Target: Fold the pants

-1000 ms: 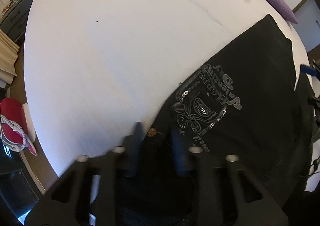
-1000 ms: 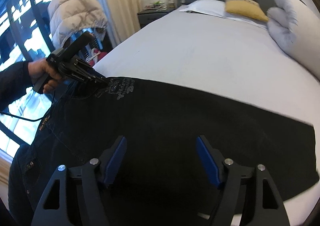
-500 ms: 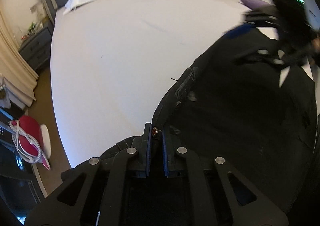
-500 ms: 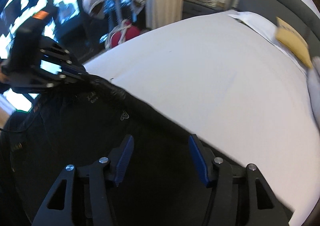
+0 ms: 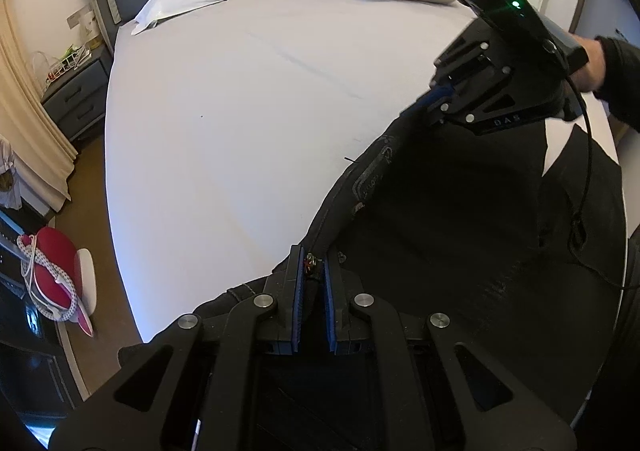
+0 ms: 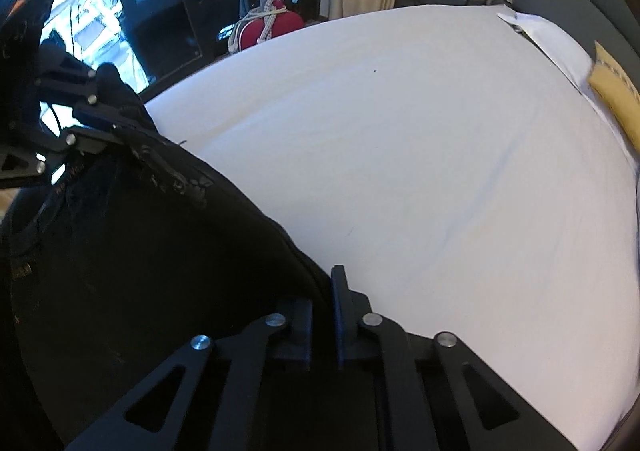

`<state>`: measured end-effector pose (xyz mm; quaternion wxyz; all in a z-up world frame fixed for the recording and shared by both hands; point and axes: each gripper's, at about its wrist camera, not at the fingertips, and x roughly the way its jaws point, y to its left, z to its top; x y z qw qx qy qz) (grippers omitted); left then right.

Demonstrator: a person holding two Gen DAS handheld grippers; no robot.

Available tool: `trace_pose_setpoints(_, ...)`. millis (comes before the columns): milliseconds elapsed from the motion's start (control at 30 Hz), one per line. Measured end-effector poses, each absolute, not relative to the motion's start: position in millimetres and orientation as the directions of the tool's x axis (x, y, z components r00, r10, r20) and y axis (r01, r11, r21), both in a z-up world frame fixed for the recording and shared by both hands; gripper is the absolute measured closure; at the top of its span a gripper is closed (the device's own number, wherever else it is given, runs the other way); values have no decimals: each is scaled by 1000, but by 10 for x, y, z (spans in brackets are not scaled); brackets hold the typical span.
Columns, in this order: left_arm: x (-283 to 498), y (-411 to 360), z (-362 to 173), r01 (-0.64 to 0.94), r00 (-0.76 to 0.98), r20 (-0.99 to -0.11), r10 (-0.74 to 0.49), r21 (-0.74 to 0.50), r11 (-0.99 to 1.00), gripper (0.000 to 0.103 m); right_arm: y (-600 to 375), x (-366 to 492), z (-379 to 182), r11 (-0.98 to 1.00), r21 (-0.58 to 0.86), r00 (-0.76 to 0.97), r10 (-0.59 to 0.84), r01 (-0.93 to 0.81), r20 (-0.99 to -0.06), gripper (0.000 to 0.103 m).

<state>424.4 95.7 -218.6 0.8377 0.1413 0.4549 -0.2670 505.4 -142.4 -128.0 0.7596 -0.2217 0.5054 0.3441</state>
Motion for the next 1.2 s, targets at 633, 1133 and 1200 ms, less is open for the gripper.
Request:
trace_pose_setpoints(633, 3407, 950, -1991, 555, 454, -831, -321, -18, 831, 95, -1199, 3835, -1056, 673, 163, 252, 475, -721, -843, 98)
trace_pose_setpoints(1133, 1581, 389, -2399, 783, 333, -909, -251, 118, 610, 96, -1208, 1997, -1344, 410, -285, 383, 178, -866, -907, 99)
trace_pose_setpoints(1200, 1488, 403, -2414, 789, 329, -913, -243, 124, 602, 96, -1108, 1763, -1427, 334, -369, 429, 129, -867, -894, 99)
